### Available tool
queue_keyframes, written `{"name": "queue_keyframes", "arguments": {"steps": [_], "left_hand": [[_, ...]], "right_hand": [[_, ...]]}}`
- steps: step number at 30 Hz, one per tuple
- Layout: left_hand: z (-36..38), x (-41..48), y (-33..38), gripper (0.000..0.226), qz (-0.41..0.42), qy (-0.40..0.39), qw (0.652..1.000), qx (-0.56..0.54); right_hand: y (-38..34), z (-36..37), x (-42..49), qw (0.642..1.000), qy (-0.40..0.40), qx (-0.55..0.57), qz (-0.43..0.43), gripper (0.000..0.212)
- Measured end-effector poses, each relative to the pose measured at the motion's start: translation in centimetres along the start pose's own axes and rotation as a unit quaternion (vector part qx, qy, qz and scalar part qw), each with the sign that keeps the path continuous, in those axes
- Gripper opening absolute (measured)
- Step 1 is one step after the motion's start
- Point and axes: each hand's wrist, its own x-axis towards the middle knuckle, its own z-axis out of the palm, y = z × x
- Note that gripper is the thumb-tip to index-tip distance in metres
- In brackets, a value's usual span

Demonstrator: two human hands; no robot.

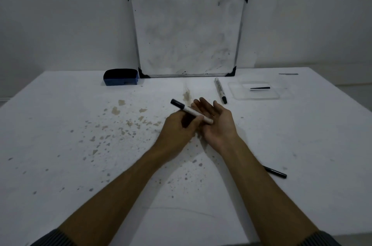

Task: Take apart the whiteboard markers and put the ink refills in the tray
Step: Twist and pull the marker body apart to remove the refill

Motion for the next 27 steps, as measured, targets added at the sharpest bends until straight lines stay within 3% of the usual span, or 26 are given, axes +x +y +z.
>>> {"name": "queue_keyframes", "arguments": {"steps": [3, 6, 9, 12, 19, 23, 27], "left_hand": [[-0.5, 0.3, 0.0, 0.021, 0.022, 0.034, 0.999, -0.023], [-0.6, 0.2, 0.0, 0.016, 0.014, -0.009, 1.000, -0.016], [-0.9, 0.2, 0.2, 0.016, 0.048, 0.039, 0.998, 0.000], [-0.6, 0.1, 0.2, 0.014, 0.046, 0.004, 0.998, 0.036], [-0.6, -0.3, 1.7, 0.007, 0.121, 0.111, 0.986, -0.005], [0.1, -0.1, 0.8, 0.017, 0.083, 0.010, 0.991, 0.103], [-0.4, 0.6, 1.4, 0.018, 0.130, 0.073, 0.987, 0.060]], "right_hand": [[0.1, -0.2, 0.0, 1.000, 0.005, -0.019, -0.010, 0.040], [0.1, -0.1, -0.1, 1.000, 0.012, -0.025, -0.014, 0.036], [0.4, 0.1, -0.3, 0.998, 0.010, -0.057, -0.012, 0.037], [0.6, 0.2, -0.3, 0.996, 0.015, -0.083, -0.013, 0.039], [0.8, 0.2, -0.3, 0.998, 0.010, -0.053, -0.016, 0.040], [1.2, 0.7, -0.3, 0.997, 0.033, -0.066, -0.002, 0.043], [0.6, 0.9, -0.6, 1.000, 0.011, 0.002, -0.018, 0.042]]}}
